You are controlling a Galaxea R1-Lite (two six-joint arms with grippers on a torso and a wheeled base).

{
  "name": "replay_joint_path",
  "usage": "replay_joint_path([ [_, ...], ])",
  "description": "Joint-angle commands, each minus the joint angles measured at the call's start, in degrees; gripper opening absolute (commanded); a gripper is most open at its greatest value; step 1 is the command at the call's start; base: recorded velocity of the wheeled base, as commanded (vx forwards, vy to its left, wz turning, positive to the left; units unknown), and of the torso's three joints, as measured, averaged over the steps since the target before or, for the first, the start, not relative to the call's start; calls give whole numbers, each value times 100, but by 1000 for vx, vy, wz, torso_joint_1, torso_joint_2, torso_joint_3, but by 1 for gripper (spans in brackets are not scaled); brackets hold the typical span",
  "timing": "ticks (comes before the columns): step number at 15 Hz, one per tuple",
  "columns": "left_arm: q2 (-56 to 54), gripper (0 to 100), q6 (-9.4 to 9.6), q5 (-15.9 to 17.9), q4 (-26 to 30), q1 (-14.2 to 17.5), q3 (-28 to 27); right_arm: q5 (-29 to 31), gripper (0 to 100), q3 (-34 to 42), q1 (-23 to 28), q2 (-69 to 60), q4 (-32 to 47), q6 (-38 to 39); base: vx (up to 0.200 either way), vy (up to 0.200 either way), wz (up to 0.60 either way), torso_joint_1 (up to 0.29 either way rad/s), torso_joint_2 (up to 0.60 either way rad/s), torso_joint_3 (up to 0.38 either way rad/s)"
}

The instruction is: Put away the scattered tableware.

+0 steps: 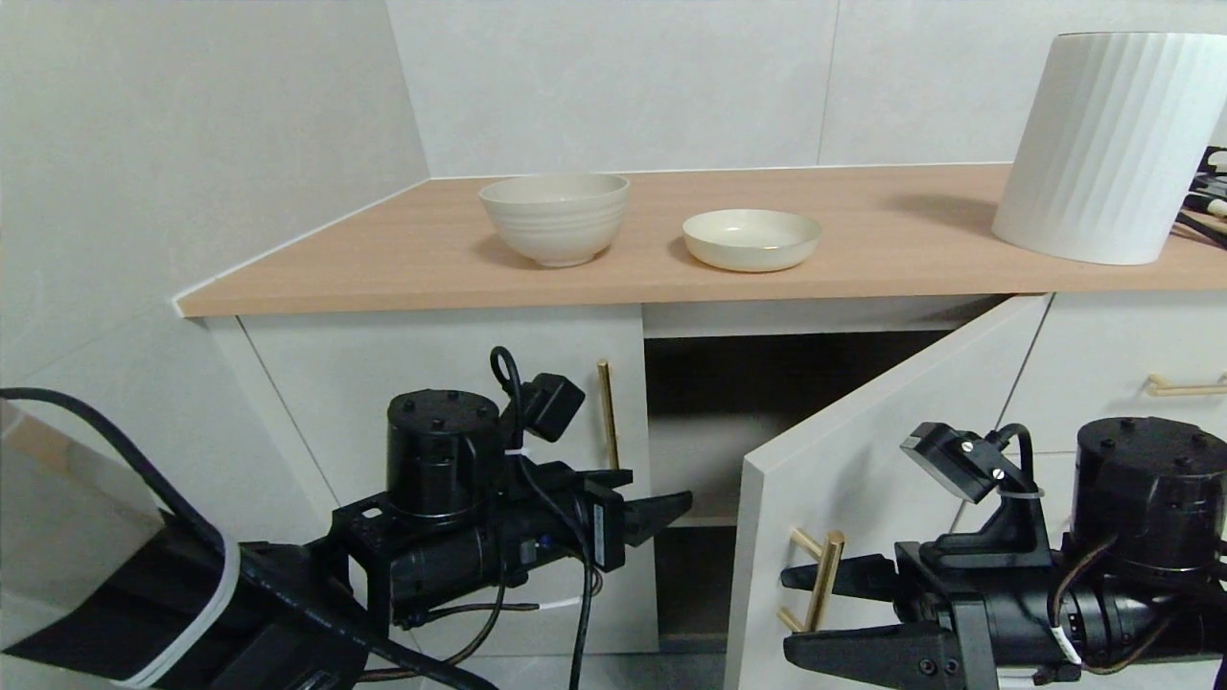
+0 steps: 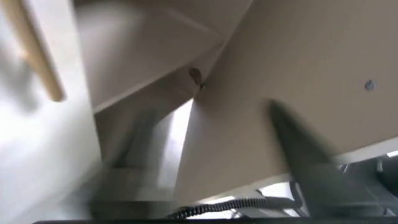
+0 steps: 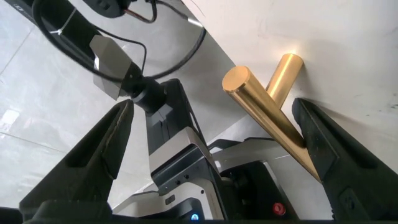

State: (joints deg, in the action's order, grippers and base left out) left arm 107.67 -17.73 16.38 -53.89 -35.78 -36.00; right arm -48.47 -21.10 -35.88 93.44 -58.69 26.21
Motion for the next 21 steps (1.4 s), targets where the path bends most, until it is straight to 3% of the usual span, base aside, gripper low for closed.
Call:
replay_joint_path([
  [1,97,0,15,-4,-25,-122,5,22,100,1,2,51,-3,-11,0,0,0,0,0,0],
  [4,255,0,41,102,-464,-157,14,31,100,36,2,131,-3,-134,0,0,0,0,0,0],
  [8,633,0,23,884,-1659,-421,462,39,100,36,2,157,-3,-222,0,0,0,0,0,0],
  [11,1134,0,32,884,-2336,-614,506,39,100,36,2,131,-3,-266,0,0,0,0,0,0],
  [15,1213,0,50,893,-2486,-773,207,66,100,54,116,122,6,-389,0,0,0,0,0,0],
  [19,1081,0,50,893,-2468,-781,251,101,100,352,766,-54,6,-591,0,0,0,0,0,0],
  [21,1107,0,41,893,-2459,-852,199,514,100,449,837,-168,6,-591,0,0,0,0,0,0],
])
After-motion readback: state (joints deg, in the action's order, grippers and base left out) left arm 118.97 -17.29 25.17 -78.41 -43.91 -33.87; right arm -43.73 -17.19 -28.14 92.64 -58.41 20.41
